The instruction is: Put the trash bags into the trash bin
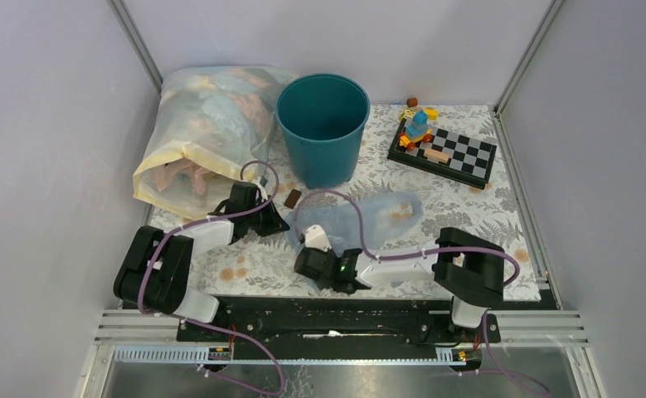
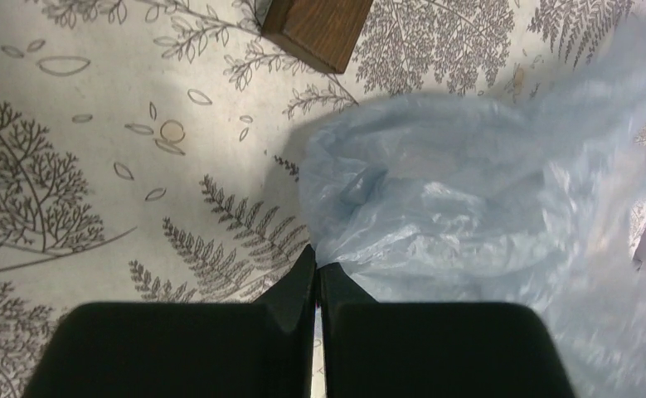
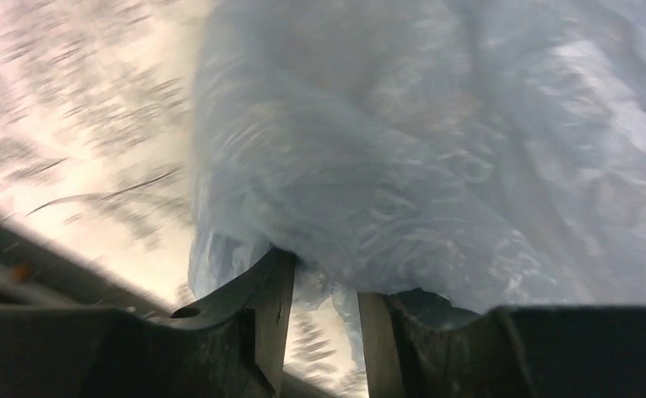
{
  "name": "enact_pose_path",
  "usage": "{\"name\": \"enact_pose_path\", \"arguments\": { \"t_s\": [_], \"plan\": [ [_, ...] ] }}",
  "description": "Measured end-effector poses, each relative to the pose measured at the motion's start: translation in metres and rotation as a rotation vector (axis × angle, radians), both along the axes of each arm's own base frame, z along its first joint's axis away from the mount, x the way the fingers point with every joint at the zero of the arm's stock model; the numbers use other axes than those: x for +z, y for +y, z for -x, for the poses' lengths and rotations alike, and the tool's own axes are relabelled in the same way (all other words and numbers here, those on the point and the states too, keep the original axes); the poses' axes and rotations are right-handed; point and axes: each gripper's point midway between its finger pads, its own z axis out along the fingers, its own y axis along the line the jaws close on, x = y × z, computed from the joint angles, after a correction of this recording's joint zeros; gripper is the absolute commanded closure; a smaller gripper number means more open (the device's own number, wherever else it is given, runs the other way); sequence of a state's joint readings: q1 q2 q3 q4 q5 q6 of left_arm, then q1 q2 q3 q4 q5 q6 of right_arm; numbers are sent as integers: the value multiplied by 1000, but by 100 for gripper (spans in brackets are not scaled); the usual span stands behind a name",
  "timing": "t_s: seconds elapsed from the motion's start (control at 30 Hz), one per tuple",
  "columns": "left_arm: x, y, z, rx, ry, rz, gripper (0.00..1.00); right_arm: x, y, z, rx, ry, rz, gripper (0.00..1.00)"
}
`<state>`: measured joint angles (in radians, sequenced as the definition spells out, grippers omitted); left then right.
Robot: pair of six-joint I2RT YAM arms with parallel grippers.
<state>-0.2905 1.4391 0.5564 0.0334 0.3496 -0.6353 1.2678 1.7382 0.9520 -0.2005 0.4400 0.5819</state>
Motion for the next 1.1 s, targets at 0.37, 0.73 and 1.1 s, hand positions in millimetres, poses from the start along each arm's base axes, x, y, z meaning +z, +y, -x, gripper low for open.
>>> {"name": "enact_pose_path", "arguments": {
  "t_s": [0.37, 0.73, 1.1],
  "plan": [
    [5, -11, -30, -5, -14, -1, 100, 33, 76, 97, 304, 64, -65, 45],
    [43, -18, -77, 17, -119, -7, 90, 153, 34, 82, 217, -47, -256, 14],
    [61, -19, -83, 24, -145, -2, 38, 166, -61, 36, -36, -179, -133, 10]
  ]
}}
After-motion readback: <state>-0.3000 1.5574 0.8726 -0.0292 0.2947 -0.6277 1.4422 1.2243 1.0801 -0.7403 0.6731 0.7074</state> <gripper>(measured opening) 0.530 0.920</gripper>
